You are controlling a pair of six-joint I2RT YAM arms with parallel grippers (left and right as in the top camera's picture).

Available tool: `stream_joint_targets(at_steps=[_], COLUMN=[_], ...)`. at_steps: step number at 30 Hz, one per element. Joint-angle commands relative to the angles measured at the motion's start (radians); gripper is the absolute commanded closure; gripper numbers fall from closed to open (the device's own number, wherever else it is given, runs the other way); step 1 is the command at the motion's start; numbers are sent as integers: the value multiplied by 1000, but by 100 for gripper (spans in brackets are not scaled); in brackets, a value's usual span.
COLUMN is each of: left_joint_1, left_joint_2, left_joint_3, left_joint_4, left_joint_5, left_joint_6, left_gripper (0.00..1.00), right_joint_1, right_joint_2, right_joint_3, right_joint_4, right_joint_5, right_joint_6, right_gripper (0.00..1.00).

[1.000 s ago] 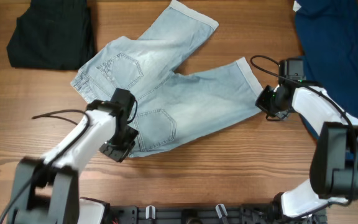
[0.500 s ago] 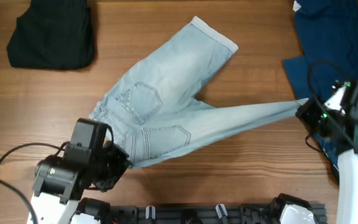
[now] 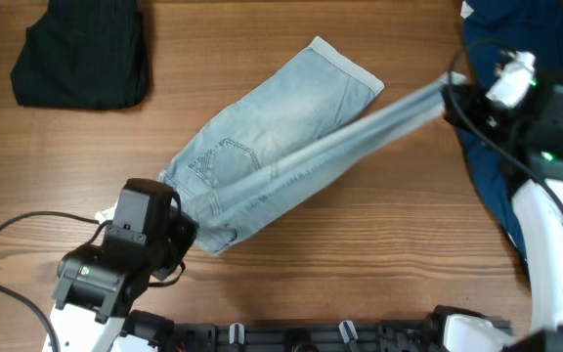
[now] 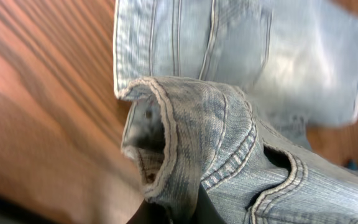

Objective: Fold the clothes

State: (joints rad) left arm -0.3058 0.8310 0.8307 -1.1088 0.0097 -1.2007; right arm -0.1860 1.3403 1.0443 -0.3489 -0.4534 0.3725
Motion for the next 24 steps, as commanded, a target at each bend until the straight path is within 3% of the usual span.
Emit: stream_joint_targets(at_steps=[1, 9, 17, 24], left_joint_1=[7, 7, 20, 133], left_joint_2=[44, 248, 444, 515], left_joint_3=[0, 0, 0, 0], left_joint_4=[24, 150, 353, 467], left_joint_5=[-298, -452, -622, -632], left_joint_6=[-16, -16, -16, -16], left_gripper=[96, 96, 96, 96], right_joint_1=[67, 236, 300, 359], right_joint_2=[152, 424, 551, 615], right_joint_3=[39, 39, 39, 39], right_joint_4=[136, 441, 690, 872], right_joint_5=[88, 220, 264, 367], right_joint_6=[8, 53, 57, 57], right_gripper=[96, 96, 96, 96])
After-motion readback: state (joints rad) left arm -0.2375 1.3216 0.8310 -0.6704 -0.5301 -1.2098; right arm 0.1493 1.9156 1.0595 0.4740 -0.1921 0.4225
